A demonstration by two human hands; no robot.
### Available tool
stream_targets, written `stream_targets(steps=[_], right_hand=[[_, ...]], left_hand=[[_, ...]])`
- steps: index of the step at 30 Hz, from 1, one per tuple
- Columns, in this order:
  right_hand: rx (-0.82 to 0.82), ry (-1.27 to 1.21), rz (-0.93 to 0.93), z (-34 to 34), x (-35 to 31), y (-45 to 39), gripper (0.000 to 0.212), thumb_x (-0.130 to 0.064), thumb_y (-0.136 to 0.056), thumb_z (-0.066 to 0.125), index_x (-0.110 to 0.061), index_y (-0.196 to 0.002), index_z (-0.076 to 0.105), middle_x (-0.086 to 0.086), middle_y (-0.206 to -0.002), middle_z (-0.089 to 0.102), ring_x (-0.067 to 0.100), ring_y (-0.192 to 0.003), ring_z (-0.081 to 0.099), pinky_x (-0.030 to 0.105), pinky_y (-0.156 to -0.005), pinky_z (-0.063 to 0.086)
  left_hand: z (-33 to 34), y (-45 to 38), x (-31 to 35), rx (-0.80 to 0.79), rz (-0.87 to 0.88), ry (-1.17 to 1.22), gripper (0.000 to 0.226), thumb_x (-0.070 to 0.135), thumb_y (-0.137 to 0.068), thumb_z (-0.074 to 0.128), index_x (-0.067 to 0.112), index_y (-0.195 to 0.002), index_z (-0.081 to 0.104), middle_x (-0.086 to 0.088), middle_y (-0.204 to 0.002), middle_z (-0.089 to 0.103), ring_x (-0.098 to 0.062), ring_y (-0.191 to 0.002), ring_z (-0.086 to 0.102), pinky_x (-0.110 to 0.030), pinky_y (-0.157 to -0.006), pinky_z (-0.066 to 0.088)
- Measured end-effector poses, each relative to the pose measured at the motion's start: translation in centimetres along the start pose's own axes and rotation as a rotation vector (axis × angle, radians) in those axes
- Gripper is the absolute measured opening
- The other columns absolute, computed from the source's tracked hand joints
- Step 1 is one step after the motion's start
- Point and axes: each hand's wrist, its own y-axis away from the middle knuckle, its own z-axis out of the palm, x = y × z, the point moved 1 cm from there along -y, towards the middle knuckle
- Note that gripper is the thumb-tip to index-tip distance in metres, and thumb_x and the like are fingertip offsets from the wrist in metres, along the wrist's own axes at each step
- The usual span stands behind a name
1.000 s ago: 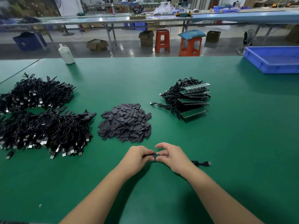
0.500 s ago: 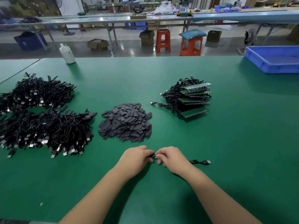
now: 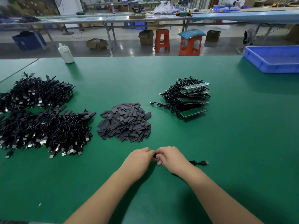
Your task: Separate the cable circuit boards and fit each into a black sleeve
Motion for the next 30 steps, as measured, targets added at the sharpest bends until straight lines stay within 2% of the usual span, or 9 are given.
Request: stream_targets(steps=[3, 7, 11, 14, 17, 20, 23, 26, 30], right_hand=[[0.008, 0.052, -0.035, 0.2, 0.2, 0.0, 0.02, -0.013, -0.099, 0.043, -0.01, -0.112, 0.059, 0.002, -0.087, 0.073, 0.017, -0.088, 0.068, 0.032, -0.083, 0.054], [0.005, 0.121, -0.055, 0.4, 0.2, -0.2, 0.018, -0.016, -0.097, 0.045, -0.012, -0.101, 0.062, 0.008, -0.09, 0.072, 0.029, -0.087, 0.066, 0.038, -0.081, 0.054], [0.069, 0.032, -0.038, 0.5, 0.1, -0.2, 0.022, -0.016, -0.097, 0.046, -0.016, -0.103, 0.067, 0.003, -0.084, 0.073, 0.02, -0.08, 0.068, 0.029, -0.074, 0.055], [0.101, -0.277, 0.037, 0.0, -0.2, -0.2, 0.021, -0.007, -0.098, 0.048, -0.007, -0.107, 0.068, 0.003, -0.078, 0.071, 0.012, -0.066, 0.067, 0.026, -0.07, 0.056], [0.138, -0.796, 0.127, -1.2, -0.5, 0.0, 0.021, -0.002, -0.1, 0.05, 0.002, -0.117, 0.06, 0.007, -0.079, 0.072, 0.014, -0.065, 0.068, 0.024, -0.064, 0.057], [0.178, -1.333, 0.101, -3.0, -1.3, 0.1, 0.017, -0.003, -0.102, 0.048, 0.004, -0.117, 0.053, 0.015, -0.088, 0.075, 0.024, -0.08, 0.074, 0.029, -0.067, 0.06], [0.18, -1.692, 0.056, -4.1, -2.0, -0.2, 0.013, -0.002, -0.103, 0.044, 0.004, -0.111, 0.052, 0.02, -0.09, 0.074, 0.03, -0.084, 0.074, 0.034, -0.067, 0.061], [0.177, -1.821, 0.034, -4.2, -2.4, -0.5, 0.013, -0.001, -0.103, 0.041, 0.003, -0.108, 0.052, 0.023, -0.09, 0.073, 0.032, -0.086, 0.074, 0.036, -0.068, 0.061], [0.188, -1.792, 0.032, -3.6, -2.3, -0.9, 0.015, -0.002, -0.103, 0.043, 0.003, -0.113, 0.053, 0.023, -0.097, 0.074, 0.031, -0.091, 0.074, 0.036, -0.071, 0.061]], left_hand=[[0.0, -0.1, 0.3, -0.046, -0.012, -0.083, 0.023, 0.016, -0.096, 0.046, 0.018, -0.118, 0.055, -0.004, -0.101, 0.055, -0.028, -0.092, 0.059, -0.035, -0.077, 0.041], [0.0, -0.1, 0.6, -0.074, -0.015, -0.146, 0.033, 0.008, -0.092, 0.047, 0.013, -0.124, 0.048, -0.008, -0.107, 0.053, -0.03, -0.096, 0.057, -0.037, -0.078, 0.042], [-0.1, -0.3, 0.6, -0.039, 0.004, -0.16, 0.039, 0.005, -0.091, 0.047, 0.011, -0.129, 0.046, -0.008, -0.114, 0.051, -0.029, -0.103, 0.056, -0.037, -0.08, 0.043], [-0.3, -0.2, 0.5, 0.191, -0.007, 0.111, 0.058, 0.0, -0.088, 0.05, 0.012, -0.145, 0.04, -0.005, -0.137, 0.047, -0.025, -0.113, 0.054, -0.032, -0.089, 0.044], [-0.8, -0.2, 1.1, 0.391, -0.251, 0.622, 0.057, 0.007, -0.094, 0.054, 0.016, -0.148, 0.037, 0.006, -0.137, 0.05, -0.012, -0.114, 0.056, -0.026, -0.101, 0.042], [-0.8, -0.2, 2.3, 0.111, -0.352, 1.152, 0.037, 0.016, -0.098, 0.058, 0.015, -0.136, 0.055, 0.009, -0.124, 0.065, -0.008, -0.114, 0.062, -0.026, -0.104, 0.045], [-0.4, 0.4, 3.8, 0.003, -0.239, 1.298, 0.02, 0.008, -0.098, 0.057, 0.004, -0.116, 0.065, -0.005, -0.112, 0.072, -0.011, -0.101, 0.066, -0.024, -0.097, 0.048], [-0.2, 0.6, 4.3, 0.047, -0.263, 1.367, 0.011, 0.006, -0.097, 0.059, 0.0, -0.1, 0.066, -0.016, -0.095, 0.072, -0.018, -0.088, 0.065, -0.03, -0.087, 0.051], [-0.7, 0.8, 4.0, 0.098, -0.29, 1.394, 0.013, 0.005, -0.094, 0.062, -0.008, -0.097, 0.064, -0.013, -0.088, 0.071, -0.019, -0.082, 0.069, -0.036, -0.082, 0.056]])
